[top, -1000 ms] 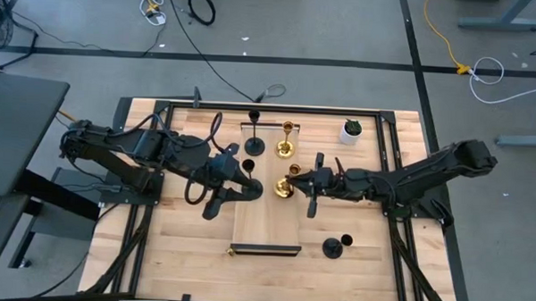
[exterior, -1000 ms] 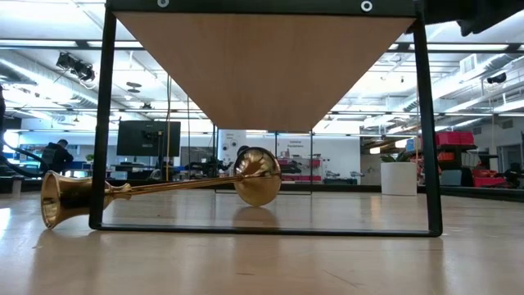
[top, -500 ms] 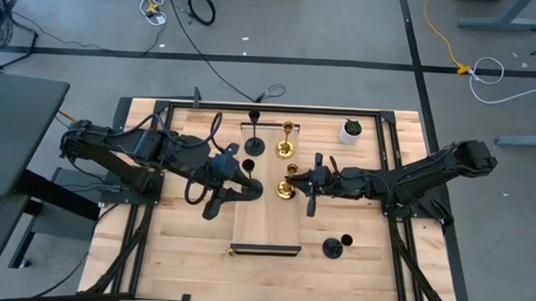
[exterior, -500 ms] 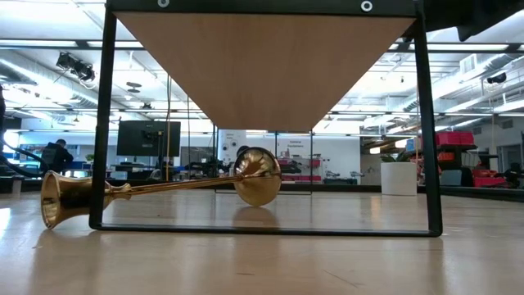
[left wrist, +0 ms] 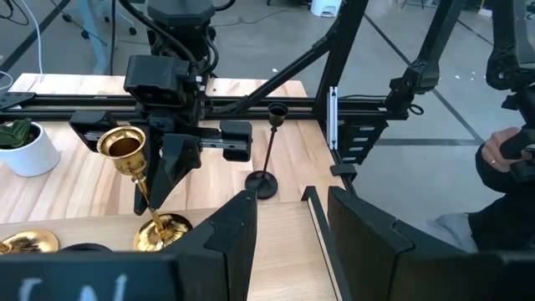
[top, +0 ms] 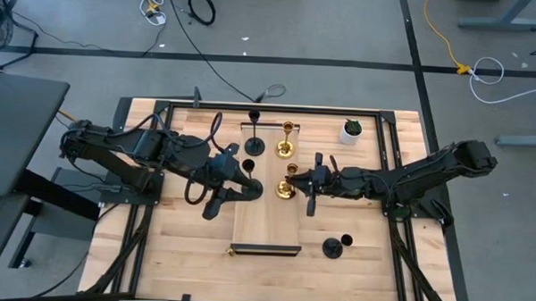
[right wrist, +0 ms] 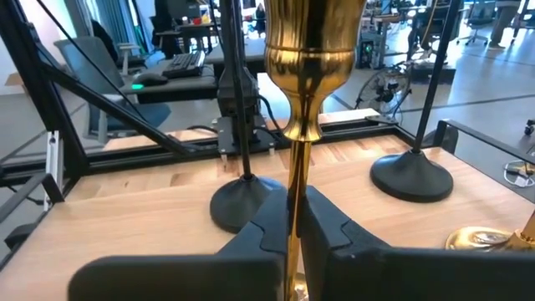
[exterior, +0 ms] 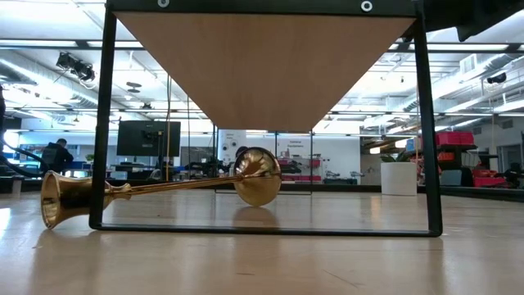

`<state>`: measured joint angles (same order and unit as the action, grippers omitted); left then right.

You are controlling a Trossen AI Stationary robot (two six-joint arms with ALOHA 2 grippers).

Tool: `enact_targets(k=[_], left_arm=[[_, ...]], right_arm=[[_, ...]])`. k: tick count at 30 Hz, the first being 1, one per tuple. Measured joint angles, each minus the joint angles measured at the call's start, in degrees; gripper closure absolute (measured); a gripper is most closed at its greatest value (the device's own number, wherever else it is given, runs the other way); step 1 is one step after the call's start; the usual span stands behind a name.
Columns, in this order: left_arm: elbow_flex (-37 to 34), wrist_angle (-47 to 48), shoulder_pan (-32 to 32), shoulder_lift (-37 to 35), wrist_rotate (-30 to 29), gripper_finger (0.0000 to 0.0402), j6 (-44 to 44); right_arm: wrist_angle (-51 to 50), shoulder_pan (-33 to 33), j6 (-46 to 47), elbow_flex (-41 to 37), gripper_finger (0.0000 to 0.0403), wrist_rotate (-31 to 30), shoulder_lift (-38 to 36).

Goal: Pick & Place candle stick holders
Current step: Put the golden candle holder on the shelf aligned with the black candle holder, then put the golden candle holder on the shelf

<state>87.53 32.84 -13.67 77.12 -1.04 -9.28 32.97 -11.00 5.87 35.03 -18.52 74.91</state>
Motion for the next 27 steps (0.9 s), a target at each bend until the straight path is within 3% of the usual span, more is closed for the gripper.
enact_targets(k=[12, 27], left_arm=[[0.0, 0.0, 0.0, 0.0, 0.0, 0.025, 0.0], [0.0, 0.1, 0.0, 0.0, 0.0, 0.025, 0.0]], right_arm=[[4.6, 0.0, -0.7, 0.2, 0.0387, 0.0, 3.5], [4.8, 0.0, -0.6, 0.0, 0.029, 0.1, 3.3]])
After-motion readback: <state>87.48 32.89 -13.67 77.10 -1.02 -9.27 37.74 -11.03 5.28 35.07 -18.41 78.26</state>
